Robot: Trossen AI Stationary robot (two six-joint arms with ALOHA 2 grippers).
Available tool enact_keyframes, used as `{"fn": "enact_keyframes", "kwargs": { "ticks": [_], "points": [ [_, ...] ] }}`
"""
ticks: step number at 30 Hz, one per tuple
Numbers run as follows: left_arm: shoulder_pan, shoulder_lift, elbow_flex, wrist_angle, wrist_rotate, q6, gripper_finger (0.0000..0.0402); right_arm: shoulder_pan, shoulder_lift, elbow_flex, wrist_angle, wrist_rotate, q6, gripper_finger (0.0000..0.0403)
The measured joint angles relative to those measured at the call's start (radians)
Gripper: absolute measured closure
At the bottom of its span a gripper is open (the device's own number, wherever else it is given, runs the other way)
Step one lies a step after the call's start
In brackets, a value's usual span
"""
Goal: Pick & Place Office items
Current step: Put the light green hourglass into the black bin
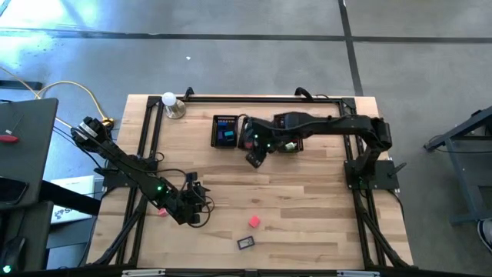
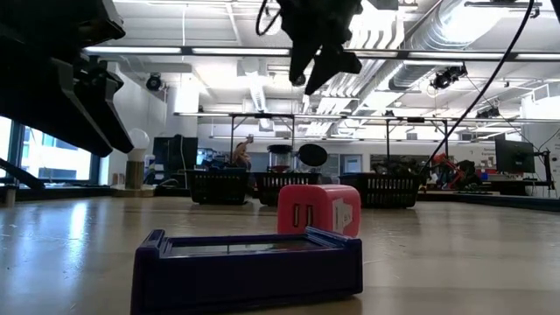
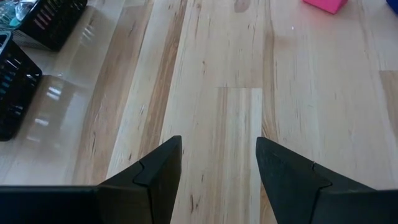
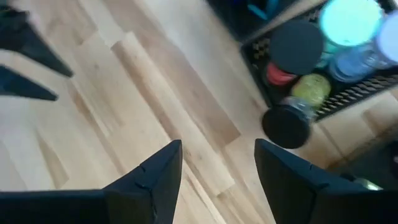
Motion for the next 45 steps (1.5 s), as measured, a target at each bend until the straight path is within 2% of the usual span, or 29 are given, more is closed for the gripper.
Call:
{"fn": "enact_keyframes", "kwargs": {
  "ticks": [7, 18, 21, 26, 28, 38, 45],
  "points": [
    [0.000, 0.000, 0.000, 0.001, 0.000, -0.006, 0.0204, 0.036, 0.010, 0.000, 0.013, 0.060, -0.019, 0.0197],
    [-0.002, 0.000, 0.000, 0.001, 0.007, -0.016, 0.0204, 0.050, 0.010, 0.000, -0.006, 0.072, -0.003, 0.0060],
    [-0.002, 0.000, 0.000, 0.001, 0.010, -0.016, 0.0204, 0.079, 0.010, 0.000, -0.032, 0.147, -0.024, 0.0042],
    [-0.002, 0.000, 0.000, -0.003, 0.010, -0.015, 0.0204, 0.158, 0.020, 0.000, -0.076, 0.484, -0.083, 0.0037],
    [-0.002, 0.000, 0.000, -0.003, 0.011, -0.015, 0.0204, 0.187, 0.029, 0.000, -0.077, 0.576, -0.110, 0.0037],
    [-0.002, 0.000, 0.000, -0.003, 0.023, -0.015, 0.0204, 0.249, 0.124, -0.008, -0.101, 0.637, -0.127, 0.0037],
    [-0.016, 0.000, 0.000, -0.018, 0.025, -0.015, 0.0204, 0.252, 0.145, -0.139, 0.025, 0.717, -0.096, 0.0037]
  ]
}}
